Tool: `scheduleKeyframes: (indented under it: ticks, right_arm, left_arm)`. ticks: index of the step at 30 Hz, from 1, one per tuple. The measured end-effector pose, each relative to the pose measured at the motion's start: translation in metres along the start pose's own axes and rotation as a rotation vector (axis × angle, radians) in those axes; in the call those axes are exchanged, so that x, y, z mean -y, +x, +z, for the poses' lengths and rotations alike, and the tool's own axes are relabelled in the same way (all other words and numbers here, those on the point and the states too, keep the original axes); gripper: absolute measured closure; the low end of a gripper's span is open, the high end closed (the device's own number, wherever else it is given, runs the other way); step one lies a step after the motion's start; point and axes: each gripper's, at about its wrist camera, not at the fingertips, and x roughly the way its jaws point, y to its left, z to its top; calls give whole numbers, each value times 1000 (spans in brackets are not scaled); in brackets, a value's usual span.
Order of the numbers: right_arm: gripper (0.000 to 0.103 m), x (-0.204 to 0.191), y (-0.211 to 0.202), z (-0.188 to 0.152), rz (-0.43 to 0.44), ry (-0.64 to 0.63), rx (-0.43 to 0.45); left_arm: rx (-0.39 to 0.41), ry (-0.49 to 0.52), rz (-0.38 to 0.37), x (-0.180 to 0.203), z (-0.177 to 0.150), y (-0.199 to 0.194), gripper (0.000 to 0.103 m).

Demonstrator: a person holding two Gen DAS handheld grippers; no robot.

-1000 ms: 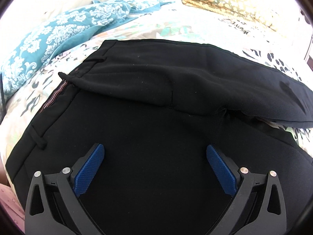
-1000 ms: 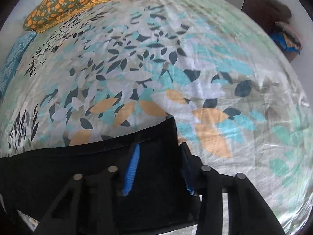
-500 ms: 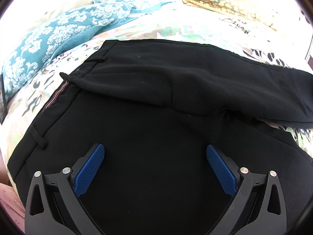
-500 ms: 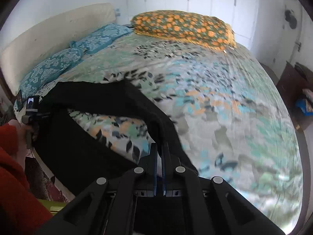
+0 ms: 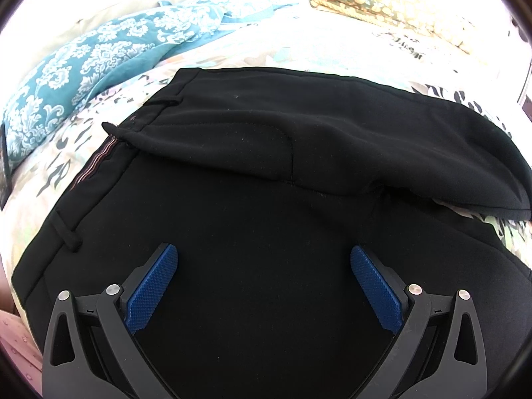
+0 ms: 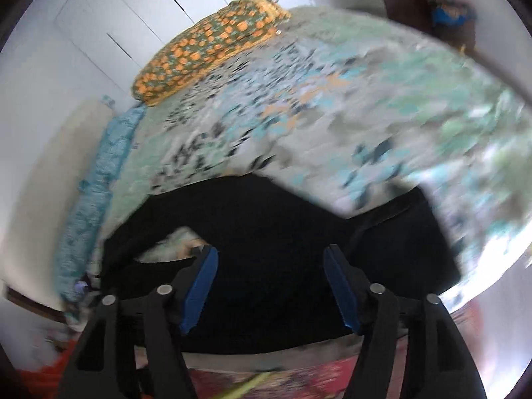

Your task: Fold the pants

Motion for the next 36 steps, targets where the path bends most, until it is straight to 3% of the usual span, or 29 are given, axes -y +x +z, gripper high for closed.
scheduleKeyframes:
  ticks: [2, 5, 8, 10, 13, 18, 21, 23, 24, 27, 30, 36]
  right_arm:
    - [28, 2, 46, -24, 122, 139, -113]
    - [28, 13, 98, -44, 110, 248, -163]
    - [28, 35, 110, -47, 12, 332, -63]
    - [28, 46, 101, -44, 11, 378, 41]
    - [27, 50, 84, -39, -59, 387, 169]
    - [32, 61, 91, -32, -88, 460, 243]
    - [52, 58, 91, -25, -153, 417, 288]
    - [84, 58, 88, -18, -203, 381, 310]
    - [90, 57, 84, -14, -222, 360, 325]
    - [94, 39, 70, -1, -240, 250, 367]
    - [95, 5, 48, 8, -209, 109, 405]
    - [96, -52, 6, 4, -150, -140, 452]
  left_arm:
    - [0, -1, -1, 0, 0, 0, 0]
    - [0, -1, -1, 0, 0, 0, 0]
    - [0, -1, -1, 0, 0, 0, 0]
    - [0, 0, 0, 0, 0, 0, 0]
    - [2, 1, 1, 0, 0, 0, 0]
    - [1, 2, 4, 0, 0, 1, 0]
    - [1, 3, 7, 1, 0, 1, 0]
    - [1, 2, 8, 1, 0, 0, 0]
    - [0, 2, 9, 1, 0, 0, 0]
    - [-28, 2, 16, 2, 2, 0, 0]
    - [-128, 22, 8, 7, 14, -9, 1]
    - [-139, 23, -300, 48, 63, -39, 1]
